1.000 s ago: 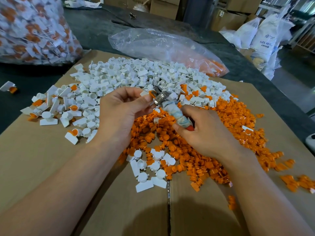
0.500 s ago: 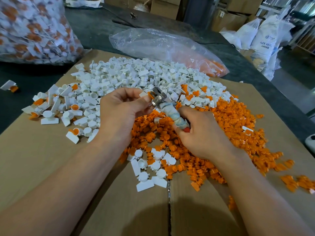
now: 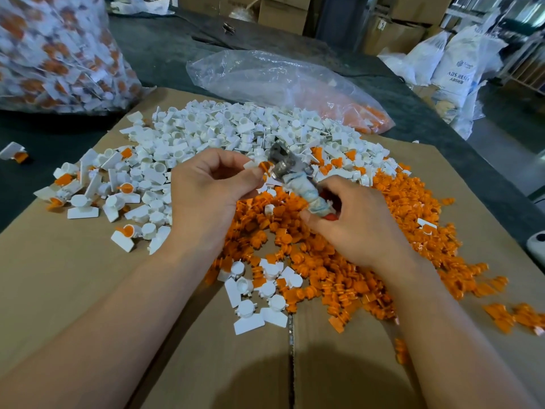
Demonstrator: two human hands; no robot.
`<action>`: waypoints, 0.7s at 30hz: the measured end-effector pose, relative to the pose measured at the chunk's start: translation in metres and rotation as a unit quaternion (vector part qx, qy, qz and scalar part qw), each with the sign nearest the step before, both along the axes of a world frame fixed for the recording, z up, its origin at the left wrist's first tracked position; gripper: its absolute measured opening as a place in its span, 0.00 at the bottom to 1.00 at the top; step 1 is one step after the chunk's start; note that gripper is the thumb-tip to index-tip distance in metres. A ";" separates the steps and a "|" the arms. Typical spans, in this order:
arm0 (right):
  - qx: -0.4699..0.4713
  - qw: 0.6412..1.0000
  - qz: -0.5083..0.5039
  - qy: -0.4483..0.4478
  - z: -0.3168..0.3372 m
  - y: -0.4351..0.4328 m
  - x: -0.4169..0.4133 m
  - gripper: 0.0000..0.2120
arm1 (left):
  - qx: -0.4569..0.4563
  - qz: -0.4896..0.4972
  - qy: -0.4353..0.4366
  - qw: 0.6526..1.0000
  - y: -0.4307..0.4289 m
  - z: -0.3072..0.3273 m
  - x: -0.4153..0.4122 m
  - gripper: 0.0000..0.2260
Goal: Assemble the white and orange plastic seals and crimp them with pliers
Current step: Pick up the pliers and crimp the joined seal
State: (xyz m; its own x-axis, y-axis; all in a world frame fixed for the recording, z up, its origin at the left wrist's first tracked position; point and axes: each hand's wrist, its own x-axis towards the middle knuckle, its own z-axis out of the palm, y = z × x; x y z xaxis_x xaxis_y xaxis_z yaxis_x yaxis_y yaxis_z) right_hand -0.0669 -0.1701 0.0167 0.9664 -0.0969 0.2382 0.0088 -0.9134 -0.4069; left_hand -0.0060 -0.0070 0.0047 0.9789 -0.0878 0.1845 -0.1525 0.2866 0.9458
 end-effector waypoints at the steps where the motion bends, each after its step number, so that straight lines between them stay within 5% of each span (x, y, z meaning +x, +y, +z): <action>1: 0.005 1.000 -0.013 -0.007 0.000 -0.003 0.001 0.11 | 0.014 0.002 -0.011 1.000 0.000 0.000 -0.001 0.08; 11: -0.030 0.993 -0.110 -0.017 -0.005 -0.018 0.007 0.19 | 0.131 0.022 -0.244 0.961 0.002 -0.004 -0.015 0.13; 21: -0.092 0.986 -0.136 0.036 -0.010 -0.025 0.012 0.33 | 0.136 0.021 -0.221 0.966 0.002 -0.001 -0.016 0.12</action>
State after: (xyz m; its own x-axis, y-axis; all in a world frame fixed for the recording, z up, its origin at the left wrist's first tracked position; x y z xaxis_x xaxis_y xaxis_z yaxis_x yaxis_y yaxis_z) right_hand -0.0549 -0.1952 0.0066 0.9255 -0.3165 0.2082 -0.2697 -0.9364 -0.2244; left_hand -0.0224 -0.0048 0.0035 0.8139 -0.1531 0.5604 -0.5642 0.0218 0.8254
